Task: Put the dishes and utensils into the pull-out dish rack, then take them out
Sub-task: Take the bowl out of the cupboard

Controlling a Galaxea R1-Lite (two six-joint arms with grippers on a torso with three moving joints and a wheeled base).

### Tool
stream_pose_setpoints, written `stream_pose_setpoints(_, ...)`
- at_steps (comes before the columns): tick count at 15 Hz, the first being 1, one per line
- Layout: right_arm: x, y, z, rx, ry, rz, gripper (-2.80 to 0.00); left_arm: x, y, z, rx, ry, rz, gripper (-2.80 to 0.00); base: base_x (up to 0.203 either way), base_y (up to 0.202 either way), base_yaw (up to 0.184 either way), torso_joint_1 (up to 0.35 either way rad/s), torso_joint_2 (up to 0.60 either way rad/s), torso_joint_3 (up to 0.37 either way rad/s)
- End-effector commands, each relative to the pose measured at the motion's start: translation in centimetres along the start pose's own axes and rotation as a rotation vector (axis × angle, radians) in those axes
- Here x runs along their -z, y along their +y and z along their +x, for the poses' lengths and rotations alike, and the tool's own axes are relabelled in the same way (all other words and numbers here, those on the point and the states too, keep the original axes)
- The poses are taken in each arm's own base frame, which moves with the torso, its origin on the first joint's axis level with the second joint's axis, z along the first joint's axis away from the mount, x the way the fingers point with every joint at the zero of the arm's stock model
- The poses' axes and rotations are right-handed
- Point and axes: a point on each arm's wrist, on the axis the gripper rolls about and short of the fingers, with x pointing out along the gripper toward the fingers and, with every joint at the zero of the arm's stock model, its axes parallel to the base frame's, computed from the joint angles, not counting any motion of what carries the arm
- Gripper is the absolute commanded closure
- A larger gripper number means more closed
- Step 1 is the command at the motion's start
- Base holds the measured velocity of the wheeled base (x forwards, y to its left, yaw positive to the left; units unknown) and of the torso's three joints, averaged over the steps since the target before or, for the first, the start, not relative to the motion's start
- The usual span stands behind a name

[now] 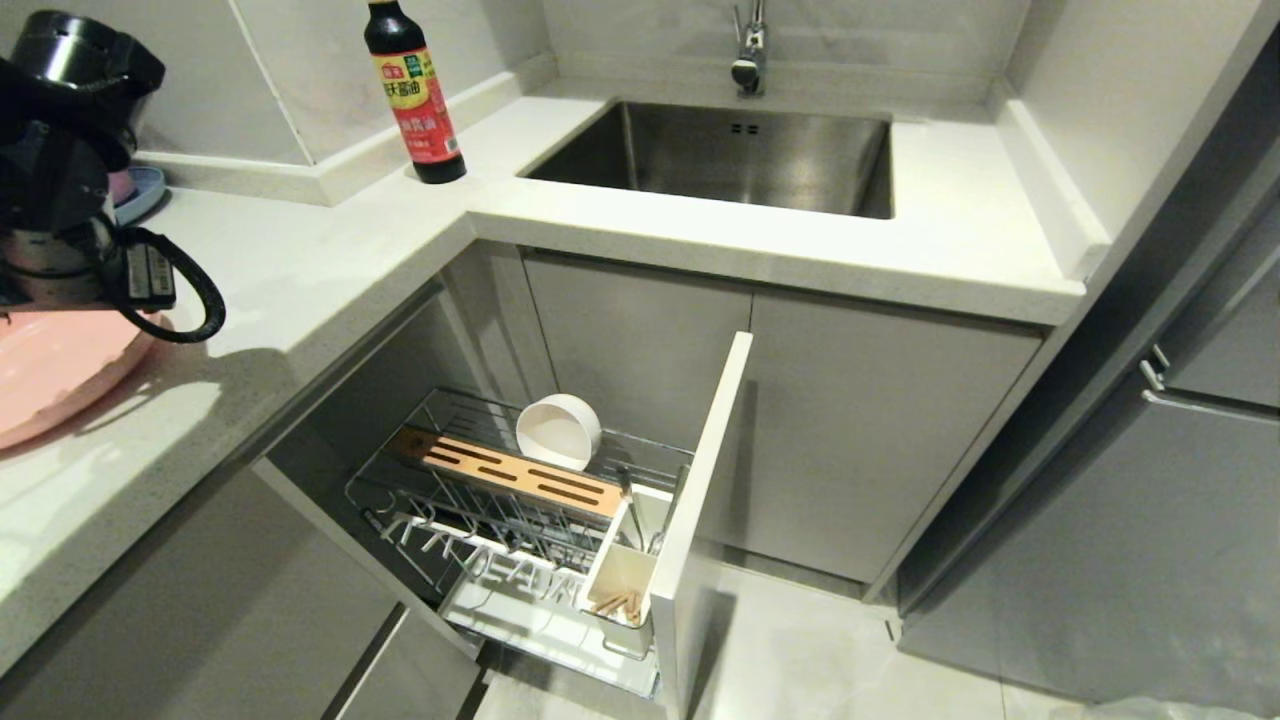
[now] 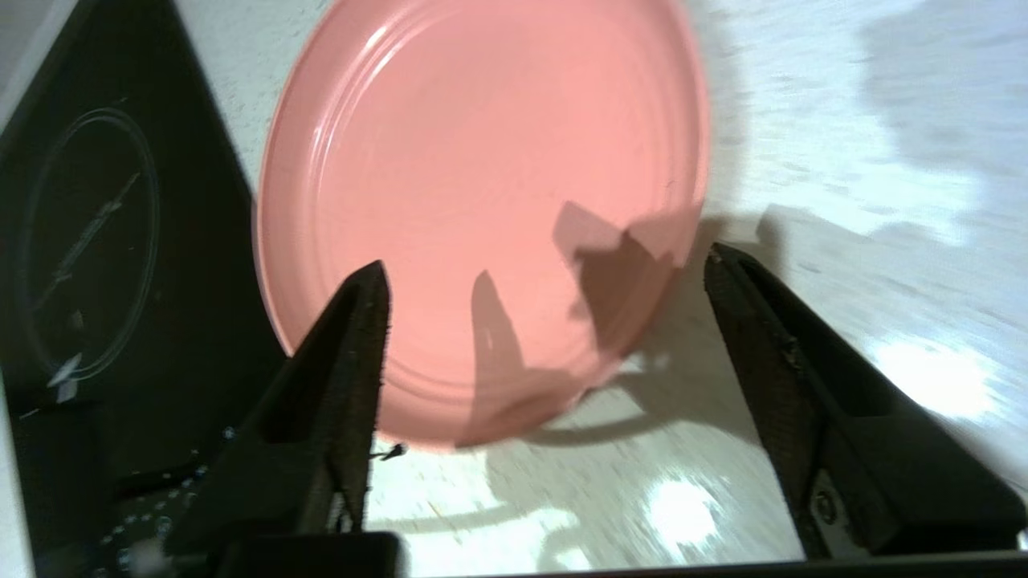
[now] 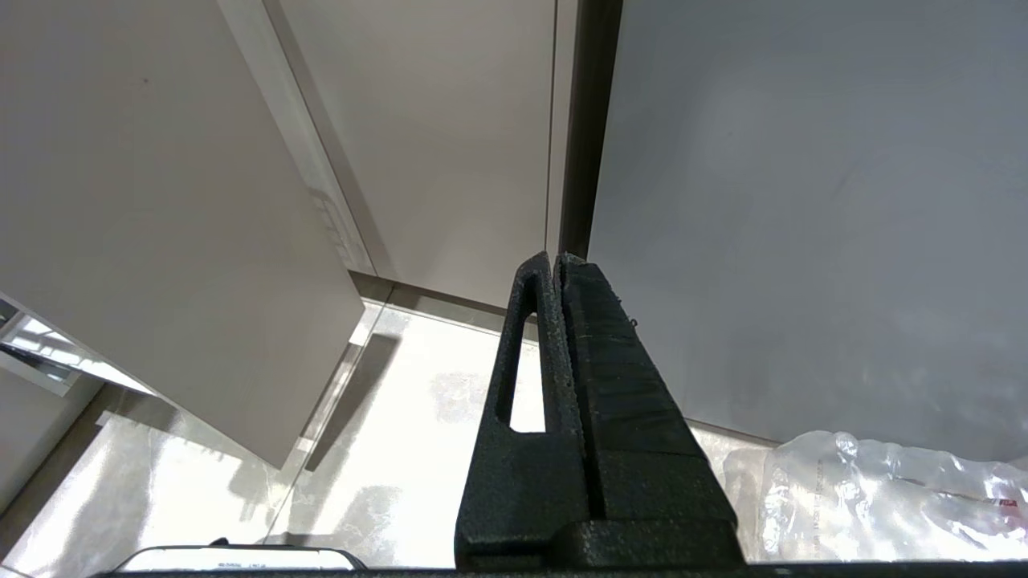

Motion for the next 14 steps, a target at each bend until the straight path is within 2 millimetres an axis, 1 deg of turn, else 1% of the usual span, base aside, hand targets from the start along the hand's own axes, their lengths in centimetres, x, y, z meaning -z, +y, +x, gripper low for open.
stream_pose_setpoints(1,0.0,0.0,0.0,-0.001,0.000,0.000,0.00,0.0,1.0,-2.2,0.046,-0.037,-0.025,-2.80,0.000,0.000,0.000,0.000,0.00,0.000)
stream_pose_setpoints(5,0.0,0.0,0.0,0.000,0.001,0.000,0.00,0.2,2.4,-5.6,0.284,-0.052,-0.147,-2.80,0.000,0.000,0.000,0.000,0.00,0.000)
stream_pose_setpoints(6,0.0,0.0,0.0,-0.001,0.000,0.000,0.00,0.5,3.2,-6.6,0.345,-0.050,-0.166,-2.80,0.000,0.000,0.000,0.000,0.00,0.000)
stream_pose_setpoints(8,0.0,0.0,0.0,0.000,0.001,0.000,0.00,1.9,4.9,-8.9,0.440,-0.032,-0.151,-2.80,0.000,0.000,0.000,0.000,0.00,0.000)
stream_pose_setpoints(9,0.0,0.0,0.0,-0.001,0.001,0.000,0.00,2.6,5.8,-10.0,0.487,-0.028,-0.138,0.00,0.000,0.000,0.000,0.000,0.00,0.000)
stream_pose_setpoints(11,0.0,0.0,0.0,-0.001,0.001,0.000,0.00,3.8,7.1,-12.2,0.591,-0.037,-0.152,0.00,0.000,0.000,0.000,0.000,0.00,0.000)
stream_pose_setpoints(14,0.0,0.0,0.0,-0.001,-0.001,0.000,0.00,5.2,7.9,-15.1,0.765,-0.023,-0.220,0.00,0.000,0.000,0.000,0.000,0.00,0.000)
